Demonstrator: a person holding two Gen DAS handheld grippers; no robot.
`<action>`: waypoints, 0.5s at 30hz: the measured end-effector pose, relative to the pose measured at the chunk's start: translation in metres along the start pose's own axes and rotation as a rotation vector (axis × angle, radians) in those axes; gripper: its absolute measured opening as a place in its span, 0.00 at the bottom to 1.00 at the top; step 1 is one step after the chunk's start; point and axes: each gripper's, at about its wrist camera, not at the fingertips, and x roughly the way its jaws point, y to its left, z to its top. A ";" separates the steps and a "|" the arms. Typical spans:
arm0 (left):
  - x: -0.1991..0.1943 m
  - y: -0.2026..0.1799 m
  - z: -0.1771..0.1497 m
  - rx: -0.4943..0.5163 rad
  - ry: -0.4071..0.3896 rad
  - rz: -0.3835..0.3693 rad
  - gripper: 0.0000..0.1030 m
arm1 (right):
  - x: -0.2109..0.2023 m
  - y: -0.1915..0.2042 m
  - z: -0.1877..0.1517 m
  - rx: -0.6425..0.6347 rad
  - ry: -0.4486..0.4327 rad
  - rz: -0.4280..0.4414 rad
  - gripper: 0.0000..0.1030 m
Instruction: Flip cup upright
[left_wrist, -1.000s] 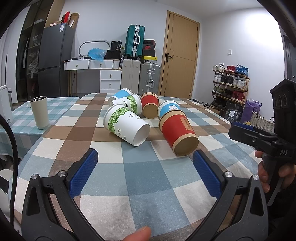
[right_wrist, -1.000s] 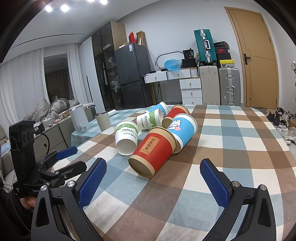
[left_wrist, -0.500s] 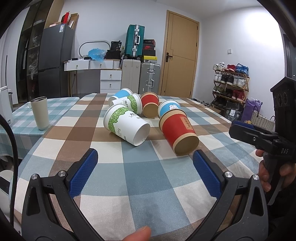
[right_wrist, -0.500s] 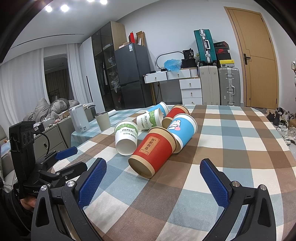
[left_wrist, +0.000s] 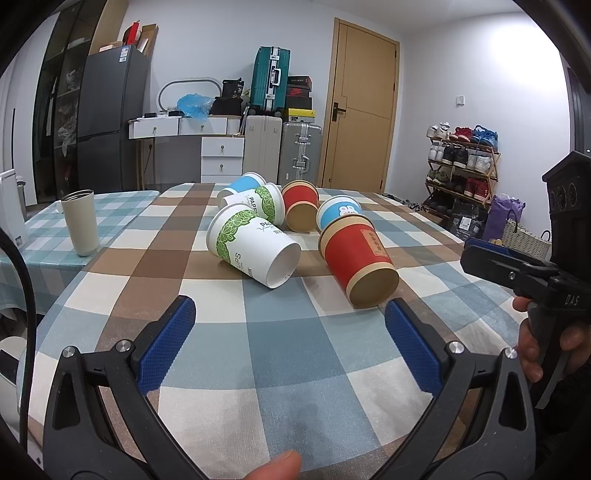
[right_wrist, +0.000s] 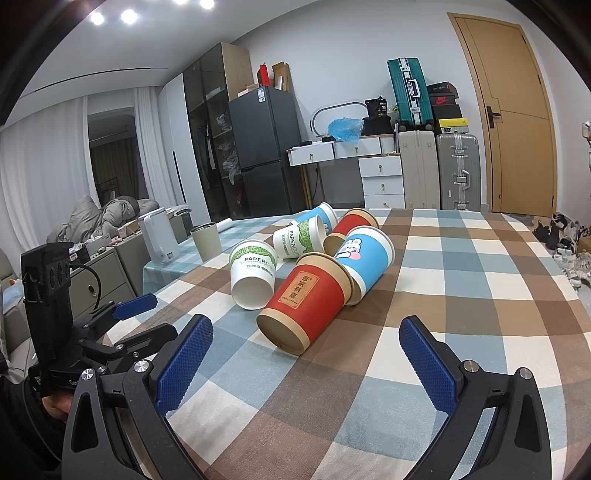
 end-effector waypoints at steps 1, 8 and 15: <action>0.000 0.000 0.000 0.001 0.001 -0.001 0.99 | 0.000 0.000 0.000 -0.001 0.000 -0.001 1.00; 0.003 0.003 -0.001 -0.002 0.015 0.000 0.99 | -0.001 0.001 0.001 -0.002 0.002 0.000 1.00; 0.007 -0.003 -0.003 0.000 0.025 0.002 0.99 | -0.002 0.000 0.001 0.004 0.001 -0.001 1.00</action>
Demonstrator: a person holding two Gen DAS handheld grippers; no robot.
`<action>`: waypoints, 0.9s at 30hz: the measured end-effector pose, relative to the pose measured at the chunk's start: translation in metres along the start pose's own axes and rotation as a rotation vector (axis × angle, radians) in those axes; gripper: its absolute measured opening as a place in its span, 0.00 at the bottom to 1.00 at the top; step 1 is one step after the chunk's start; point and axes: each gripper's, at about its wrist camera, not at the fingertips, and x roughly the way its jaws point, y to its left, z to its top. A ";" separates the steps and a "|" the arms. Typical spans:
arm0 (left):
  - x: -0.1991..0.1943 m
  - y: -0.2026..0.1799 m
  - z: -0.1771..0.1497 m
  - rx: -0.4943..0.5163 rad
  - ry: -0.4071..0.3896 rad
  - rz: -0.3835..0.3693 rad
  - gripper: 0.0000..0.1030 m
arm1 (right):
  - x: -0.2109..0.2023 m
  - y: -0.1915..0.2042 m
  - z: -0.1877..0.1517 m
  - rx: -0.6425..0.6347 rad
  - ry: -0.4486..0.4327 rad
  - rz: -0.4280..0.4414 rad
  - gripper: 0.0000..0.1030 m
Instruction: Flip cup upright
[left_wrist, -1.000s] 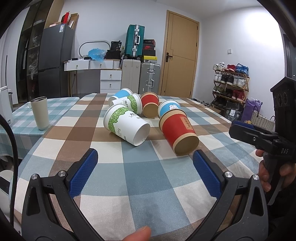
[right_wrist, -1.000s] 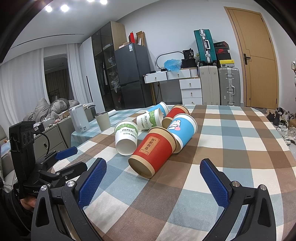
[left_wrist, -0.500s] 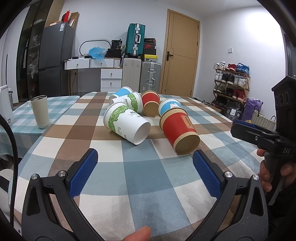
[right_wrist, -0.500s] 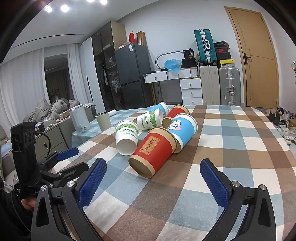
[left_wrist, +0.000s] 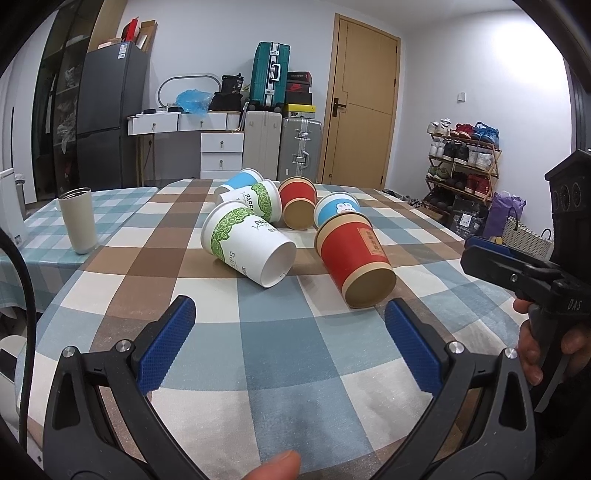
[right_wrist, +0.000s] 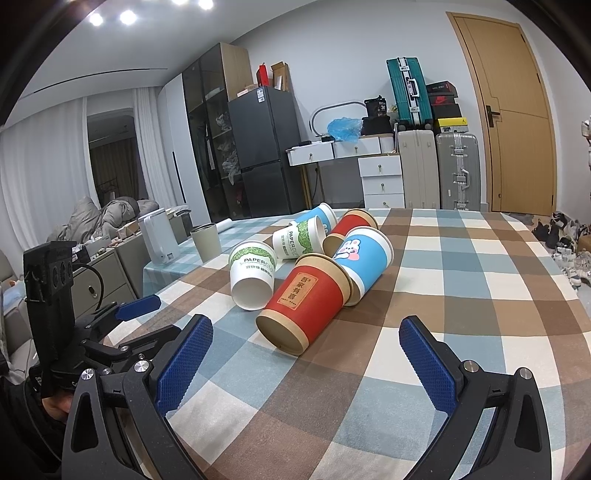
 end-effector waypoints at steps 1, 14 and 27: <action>0.000 0.000 0.000 0.001 -0.001 0.001 0.99 | 0.000 0.000 0.000 0.002 0.001 0.002 1.00; 0.009 -0.013 0.013 0.016 0.032 0.004 0.99 | -0.005 -0.010 0.005 -0.009 -0.009 -0.041 1.00; 0.042 -0.033 0.037 0.005 0.135 -0.003 0.99 | -0.004 -0.030 0.007 0.033 0.027 -0.115 1.00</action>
